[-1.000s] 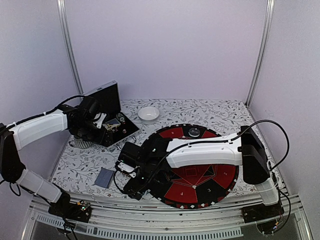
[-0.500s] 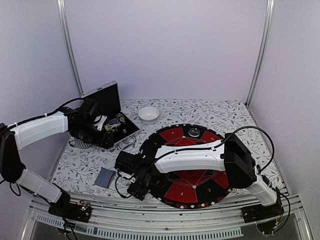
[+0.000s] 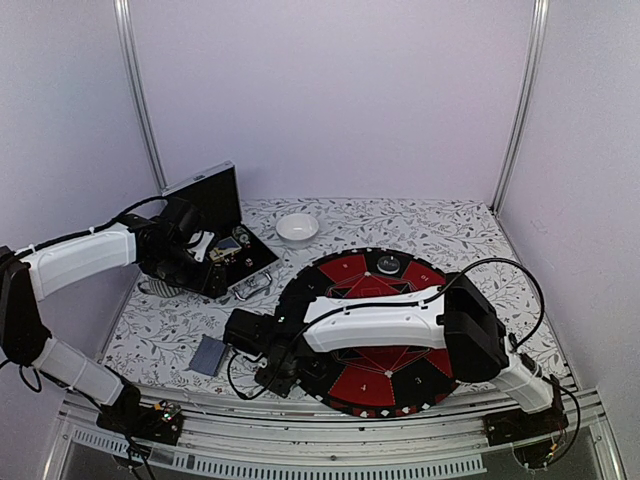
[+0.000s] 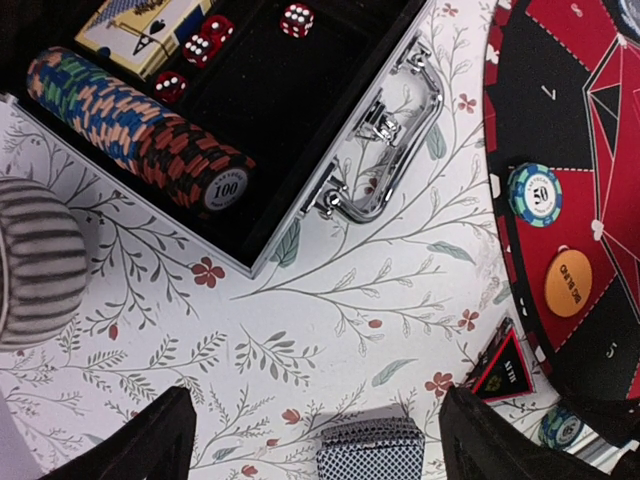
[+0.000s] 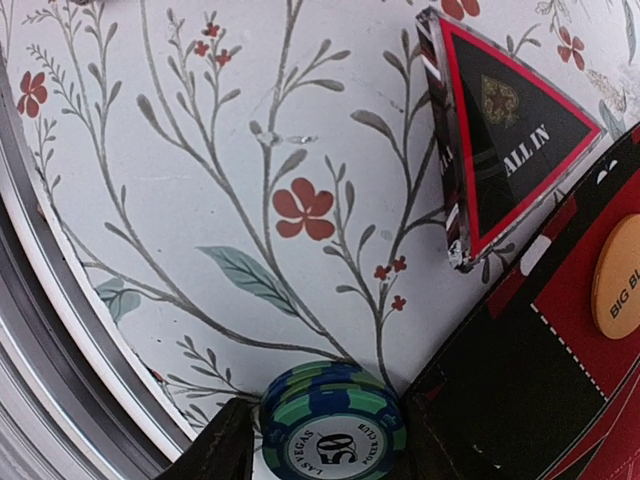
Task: Distribute texas hold em gaming equipment
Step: Pick up the pile of poker chips from the pile of poker chips.
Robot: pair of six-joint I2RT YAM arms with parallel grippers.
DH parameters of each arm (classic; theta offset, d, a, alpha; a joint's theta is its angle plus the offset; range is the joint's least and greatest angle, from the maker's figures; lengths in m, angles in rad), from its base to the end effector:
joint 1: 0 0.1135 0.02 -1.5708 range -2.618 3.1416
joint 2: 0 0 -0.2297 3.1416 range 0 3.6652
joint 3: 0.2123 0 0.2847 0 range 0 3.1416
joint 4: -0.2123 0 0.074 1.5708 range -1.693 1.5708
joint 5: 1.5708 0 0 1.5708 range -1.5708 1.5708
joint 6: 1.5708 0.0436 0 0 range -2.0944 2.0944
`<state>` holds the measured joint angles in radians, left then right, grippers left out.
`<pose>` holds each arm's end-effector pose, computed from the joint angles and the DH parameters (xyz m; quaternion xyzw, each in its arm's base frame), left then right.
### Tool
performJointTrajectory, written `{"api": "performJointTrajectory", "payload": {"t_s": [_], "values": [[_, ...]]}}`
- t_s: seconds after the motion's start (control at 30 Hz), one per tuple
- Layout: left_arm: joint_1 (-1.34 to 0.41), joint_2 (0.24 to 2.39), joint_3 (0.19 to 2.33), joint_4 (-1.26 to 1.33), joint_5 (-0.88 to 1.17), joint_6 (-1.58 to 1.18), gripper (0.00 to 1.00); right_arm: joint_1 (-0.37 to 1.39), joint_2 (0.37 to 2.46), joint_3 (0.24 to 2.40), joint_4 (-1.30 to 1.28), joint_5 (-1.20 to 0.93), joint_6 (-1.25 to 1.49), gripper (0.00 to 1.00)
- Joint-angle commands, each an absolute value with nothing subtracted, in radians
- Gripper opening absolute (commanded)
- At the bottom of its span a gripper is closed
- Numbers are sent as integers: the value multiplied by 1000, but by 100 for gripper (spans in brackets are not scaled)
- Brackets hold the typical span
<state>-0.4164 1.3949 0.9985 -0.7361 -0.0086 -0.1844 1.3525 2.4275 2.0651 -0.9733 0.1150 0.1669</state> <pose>0.2833 -0.1249 0.1811 0.1120 0.9696 -0.0603 0.2089 0.1137 0.4894 0.1073 -0.5483 0.8261 0.0393 0.1242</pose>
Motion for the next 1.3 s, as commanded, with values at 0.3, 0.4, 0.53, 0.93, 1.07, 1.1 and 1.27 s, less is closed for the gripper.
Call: {"api": "performJointTrajectory", "payload": {"t_s": [0.3,0.4,0.53,0.93,1.07,1.1,1.27], "values": [[-407,1375,988,-716,-10,-163,87,1405,2526,2062,-1060,119,147,50],[-407,1377,988,-714,-6,-160,87,1404,2524,2047,-1063,120,148,50],[-406,1379,988,-715,-6,-158,87,1405,2515,1999,-1065,145,141,52],[-405,1375,986,-712,-8,-156,87,1393,2517,1996,-1057,160,133,26],[-405,1376,986,-712,-9,-156,87,1388,2508,2026,-1059,166,140,6],[-405,1375,986,-712,-9,-157,87,1385,2497,2033,-1053,163,141,3],[-405,1374,986,-712,-10,-156,87,1352,2392,2029,-947,96,158,2]]}}
